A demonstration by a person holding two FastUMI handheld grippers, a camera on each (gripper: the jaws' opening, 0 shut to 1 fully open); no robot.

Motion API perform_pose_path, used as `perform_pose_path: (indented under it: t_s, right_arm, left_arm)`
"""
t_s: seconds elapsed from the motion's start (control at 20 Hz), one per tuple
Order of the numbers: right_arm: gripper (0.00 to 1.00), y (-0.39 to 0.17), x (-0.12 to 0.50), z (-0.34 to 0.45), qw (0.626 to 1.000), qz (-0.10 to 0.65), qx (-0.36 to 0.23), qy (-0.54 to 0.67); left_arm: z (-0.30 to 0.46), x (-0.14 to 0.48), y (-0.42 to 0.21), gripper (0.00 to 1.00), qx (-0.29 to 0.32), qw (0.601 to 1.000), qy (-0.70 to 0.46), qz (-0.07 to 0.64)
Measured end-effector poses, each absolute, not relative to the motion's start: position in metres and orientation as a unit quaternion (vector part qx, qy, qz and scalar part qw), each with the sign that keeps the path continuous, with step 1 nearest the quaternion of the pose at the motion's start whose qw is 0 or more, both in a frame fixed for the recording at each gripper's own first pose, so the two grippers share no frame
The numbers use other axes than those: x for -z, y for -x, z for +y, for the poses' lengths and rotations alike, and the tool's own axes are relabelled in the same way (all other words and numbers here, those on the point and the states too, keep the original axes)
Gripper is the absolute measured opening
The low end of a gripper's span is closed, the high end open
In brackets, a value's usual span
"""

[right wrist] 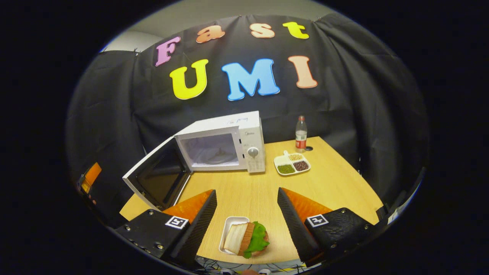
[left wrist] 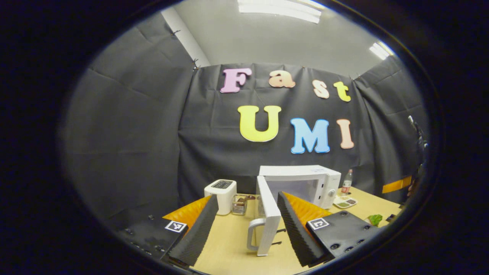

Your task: Open the microwave oven with the left hand, put the food in, and close the microwave oven.

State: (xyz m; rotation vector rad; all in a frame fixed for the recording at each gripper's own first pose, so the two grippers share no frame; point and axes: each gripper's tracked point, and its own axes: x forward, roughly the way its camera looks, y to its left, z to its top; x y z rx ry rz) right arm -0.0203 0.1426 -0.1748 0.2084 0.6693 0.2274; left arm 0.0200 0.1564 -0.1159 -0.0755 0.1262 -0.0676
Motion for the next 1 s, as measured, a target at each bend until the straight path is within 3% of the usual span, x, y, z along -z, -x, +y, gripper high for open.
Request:
perform_pose_path:
  t_s: [0.45,0.5,0.55,0.65,0.85,0.9,0.95,1.0]
  right_arm:
    - [0.98,0.044,0.263,0.145,0.856,0.474,-0.134,-0.154]
    - [0.98,0.045,0.269,0.146,0.848,0.487,-0.138,-0.158]
    - [0.98,0.049,0.275,0.148,0.841,0.497,-0.141,-0.162]
    - [0.98,0.057,0.283,0.155,0.824,0.514,-0.152,-0.183]
    - [0.92,0.076,0.297,0.159,0.796,0.548,-0.163,-0.199]
    - [0.90,0.080,0.299,0.162,0.787,0.557,-0.171,-0.205]
    - [0.90,0.080,0.300,0.164,0.781,0.560,-0.175,-0.215]
    - [0.79,0.077,0.303,0.170,0.778,0.557,-0.174,-0.234]
  left_arm:
    - [0.152,0.104,-0.001,1.00,0.004,0.998,-0.012,0.066]
    - [0.153,0.103,0.001,0.94,-0.001,0.998,-0.014,0.069]
    - [0.152,0.102,0.002,0.99,-0.004,0.998,-0.015,0.068]
    - [0.147,0.098,0.004,0.98,-0.009,0.998,-0.014,0.065]
    - [0.142,0.091,0.009,1.00,-0.022,0.998,-0.023,0.059]
    - [0.138,0.090,0.010,0.94,-0.023,0.998,-0.025,0.057]
    - [0.136,0.088,0.012,0.99,-0.027,0.998,-0.028,0.056]
    - [0.134,0.087,0.013,0.98,-0.030,0.998,-0.029,0.056]
